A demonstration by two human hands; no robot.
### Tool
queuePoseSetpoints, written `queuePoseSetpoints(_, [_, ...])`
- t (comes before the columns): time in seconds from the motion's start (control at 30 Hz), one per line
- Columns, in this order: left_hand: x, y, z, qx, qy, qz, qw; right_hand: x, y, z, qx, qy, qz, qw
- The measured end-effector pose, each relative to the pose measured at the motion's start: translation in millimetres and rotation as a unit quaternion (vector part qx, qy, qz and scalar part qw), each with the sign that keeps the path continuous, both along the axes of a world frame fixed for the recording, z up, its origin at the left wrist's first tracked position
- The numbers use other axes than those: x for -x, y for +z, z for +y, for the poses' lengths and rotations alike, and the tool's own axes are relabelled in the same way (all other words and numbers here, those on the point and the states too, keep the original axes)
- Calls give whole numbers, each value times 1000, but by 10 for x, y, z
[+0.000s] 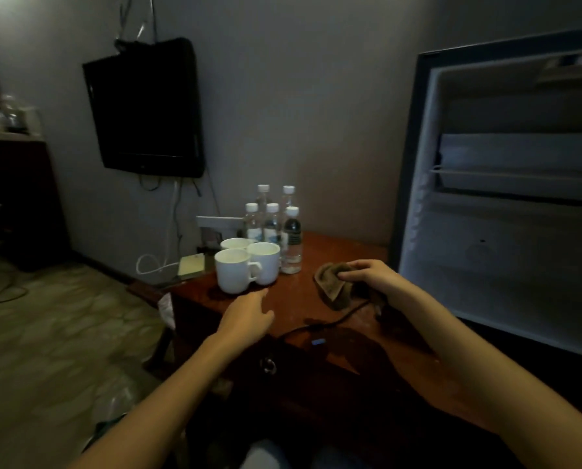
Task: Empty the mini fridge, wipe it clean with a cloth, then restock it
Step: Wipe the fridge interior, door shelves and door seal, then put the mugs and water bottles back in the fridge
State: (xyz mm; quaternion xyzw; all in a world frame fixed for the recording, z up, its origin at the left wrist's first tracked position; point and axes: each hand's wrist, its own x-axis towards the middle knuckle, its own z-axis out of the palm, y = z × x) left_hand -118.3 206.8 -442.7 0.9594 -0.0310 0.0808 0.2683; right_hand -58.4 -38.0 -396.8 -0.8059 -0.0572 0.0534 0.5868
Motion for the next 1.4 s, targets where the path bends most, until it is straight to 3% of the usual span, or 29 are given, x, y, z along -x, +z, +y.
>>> queuePoseSetpoints(0.27, [-449, -214, 423, 152, 86, -64, 983, -636, -42, 385, -38, -41, 102, 993])
queuePoseSetpoints(0.37, [-701, -282, 483, 199, 123, -121, 965, -998, -95, 539, -138, -95, 112, 980])
queuePoseSetpoints(0.47, [-903, -303, 516, 198, 180, -96, 959, -1249, -181, 733, -163, -159, 62, 972])
queuePoseSetpoints(0.67, [-1269, -440, 779, 294, 199, -77, 932, -1368, -622, 1227, 47, -182, -132, 973])
queuePoseSetpoints(0.77, [-1389, -485, 902, 346, 180, -65, 919, -1275, -762, 1484, 11, -136, -198, 971])
queuePoseSetpoints(0.93, [-1517, -544, 907, 393, 118, -60, 910, -1122, -972, 1826, -74, -50, -165, 982])
queuePoseSetpoints(1.1, [-1607, -645, 808, 432, 130, -89, 888, -1129, -1087, 1992, -191, -28, -92, 977])
queuePoseSetpoints(1.4, [-1524, -784, 703, 386, 141, -142, 901, -1141, -1104, 1873, -245, 8, -35, 969])
